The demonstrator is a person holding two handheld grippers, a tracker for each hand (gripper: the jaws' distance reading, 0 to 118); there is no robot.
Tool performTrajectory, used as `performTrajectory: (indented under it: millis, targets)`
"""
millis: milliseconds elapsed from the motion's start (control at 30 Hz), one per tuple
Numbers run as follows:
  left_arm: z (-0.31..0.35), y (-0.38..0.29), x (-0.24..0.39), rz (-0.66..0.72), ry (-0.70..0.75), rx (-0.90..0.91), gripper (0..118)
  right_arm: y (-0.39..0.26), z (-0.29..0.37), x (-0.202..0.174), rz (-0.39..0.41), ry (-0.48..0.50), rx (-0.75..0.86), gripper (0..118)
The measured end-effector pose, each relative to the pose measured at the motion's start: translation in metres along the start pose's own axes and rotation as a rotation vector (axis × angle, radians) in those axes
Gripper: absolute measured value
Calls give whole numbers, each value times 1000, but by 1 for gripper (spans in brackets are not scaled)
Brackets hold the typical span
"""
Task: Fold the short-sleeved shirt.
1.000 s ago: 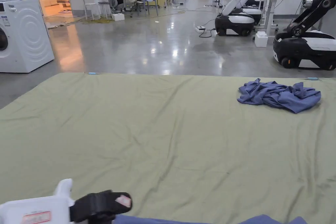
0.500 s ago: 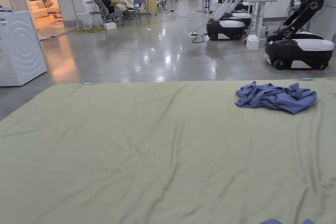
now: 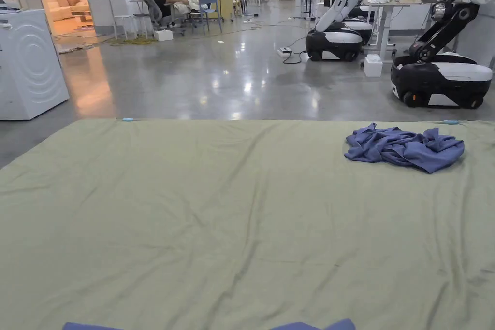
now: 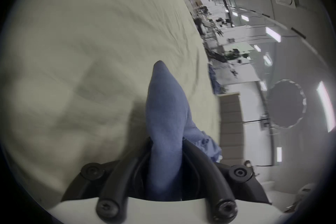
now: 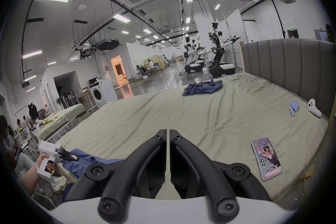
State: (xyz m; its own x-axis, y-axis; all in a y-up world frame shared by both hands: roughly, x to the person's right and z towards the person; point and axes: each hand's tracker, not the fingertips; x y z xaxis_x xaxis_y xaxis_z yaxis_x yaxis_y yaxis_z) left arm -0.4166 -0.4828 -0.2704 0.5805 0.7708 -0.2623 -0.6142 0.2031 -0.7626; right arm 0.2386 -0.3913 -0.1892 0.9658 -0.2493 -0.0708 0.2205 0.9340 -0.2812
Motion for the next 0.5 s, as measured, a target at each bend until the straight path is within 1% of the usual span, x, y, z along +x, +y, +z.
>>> performTrajectory:
  millis: [33, 100, 133, 167, 200, 267, 333, 400, 433, 467, 500]
  targets:
    - [4, -2, 9, -25, 27, -1, 10, -1, 0, 0, -2, 5, -2, 5]
    - [2, -10, 38, -83, 33, -6, 10, -4, 0, 2, -9, 15, -4, 5]
    - [-2, -17, 59, -135, 27, -13, 10, -1, 1, -4, -13, 19, -5, 5]
    - [-10, -36, 93, -232, -14, -20, 10, -1, 1, -3, -17, 24, -5, 5]
    - [-20, -42, 115, -291, -32, -25, 10, -1, 2, -2, -20, 28, -5, 5]
    - [-48, -56, 158, -393, -45, -61, 10, -2, 5, -1, -24, 32, 2, 5]
    - [-84, -78, 196, -475, -16, -112, 10, -3, 11, 2, -20, 23, 24, 5]
    - [-129, -100, 220, -557, 7, -180, 10, -3, 16, 5, -20, 20, 31, 5]
    - [-153, -100, 217, -593, 44, -214, 11, -3, 19, 7, -21, 17, 33, 5]
    - [-174, -112, 224, -624, 100, -223, 19, -4, 22, 8, -18, 10, 35, 5]
    - [-191, -125, 230, -664, 156, -226, 40, -4, 24, 10, -9, -3, 36, 5]
